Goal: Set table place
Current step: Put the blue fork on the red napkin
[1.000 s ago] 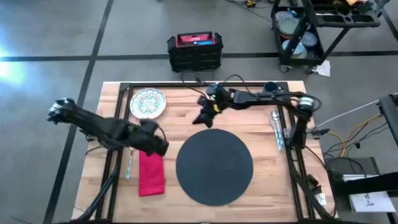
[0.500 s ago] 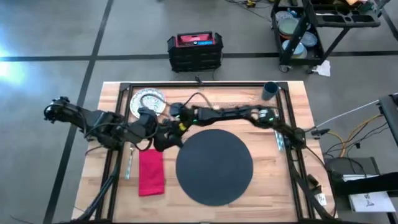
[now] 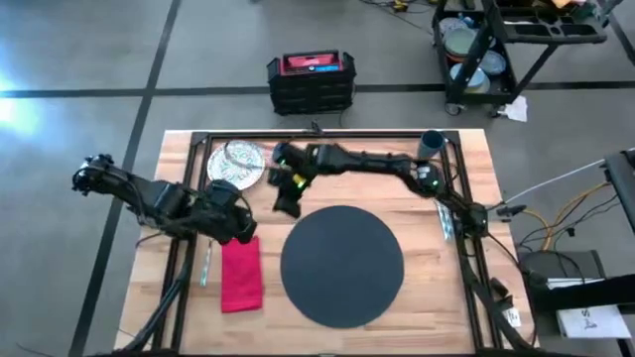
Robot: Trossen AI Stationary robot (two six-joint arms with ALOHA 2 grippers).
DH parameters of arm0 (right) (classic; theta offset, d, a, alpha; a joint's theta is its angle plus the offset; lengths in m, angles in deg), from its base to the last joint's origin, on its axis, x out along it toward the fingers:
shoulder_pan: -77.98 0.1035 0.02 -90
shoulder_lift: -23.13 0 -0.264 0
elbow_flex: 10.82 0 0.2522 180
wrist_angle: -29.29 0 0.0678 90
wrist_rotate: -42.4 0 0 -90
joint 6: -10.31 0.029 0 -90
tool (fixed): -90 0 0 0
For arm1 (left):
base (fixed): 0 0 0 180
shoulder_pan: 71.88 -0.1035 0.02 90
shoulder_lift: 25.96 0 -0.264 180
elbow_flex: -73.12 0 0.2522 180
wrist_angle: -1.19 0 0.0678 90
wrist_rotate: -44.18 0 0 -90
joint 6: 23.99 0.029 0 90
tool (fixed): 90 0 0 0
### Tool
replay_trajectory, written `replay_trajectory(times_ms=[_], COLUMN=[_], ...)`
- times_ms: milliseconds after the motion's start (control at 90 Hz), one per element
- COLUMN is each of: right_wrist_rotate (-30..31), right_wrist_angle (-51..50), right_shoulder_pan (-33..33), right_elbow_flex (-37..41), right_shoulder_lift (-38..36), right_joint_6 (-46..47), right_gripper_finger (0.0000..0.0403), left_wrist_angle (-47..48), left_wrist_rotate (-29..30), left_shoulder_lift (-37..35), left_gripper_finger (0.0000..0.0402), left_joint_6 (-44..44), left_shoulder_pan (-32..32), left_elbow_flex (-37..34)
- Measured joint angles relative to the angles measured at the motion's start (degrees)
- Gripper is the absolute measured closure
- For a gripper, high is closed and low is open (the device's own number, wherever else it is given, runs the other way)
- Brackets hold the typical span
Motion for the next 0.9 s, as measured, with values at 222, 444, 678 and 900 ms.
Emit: replay_trajectory(times_ms=[222, 444, 678, 900], right_wrist_rotate=[-0.2, -0.1, 0.2, -0.4], right_wrist_angle=[14.9, 19.3, 19.3, 19.5], right_shoulder_pan=[-3.1, -5.7, -8.7, -10.3], right_elbow_flex=[21.8, 32.8, 36.5, 38.2], right_shoulder_lift=[-11.5, -18.9, -21.8, -23.5], right_joint_6=[4.7, 6.2, 5.1, 3.7], right_gripper_finger=[0.0403, 0.0403, 0.0403, 0.0403], left_wrist_angle=[1.9, -7.8, -12.6, -7.3], left_wrist_rotate=[-13.3, -30.3, -35.9, -32.1], left_shoulder_lift=[4.6, 10.0, 14.6, 15.2], left_gripper_finger=[0.0401, 0.0401, 0.0401, 0.0401], left_joint_6=[-2.2, -3.4, -6.6, -7.8], left_shoulder_pan=[-2.5, -4.9, -5.0, -5.5], left_elbow_flex=[-8.8, -20.1, -23.7, -21.5])
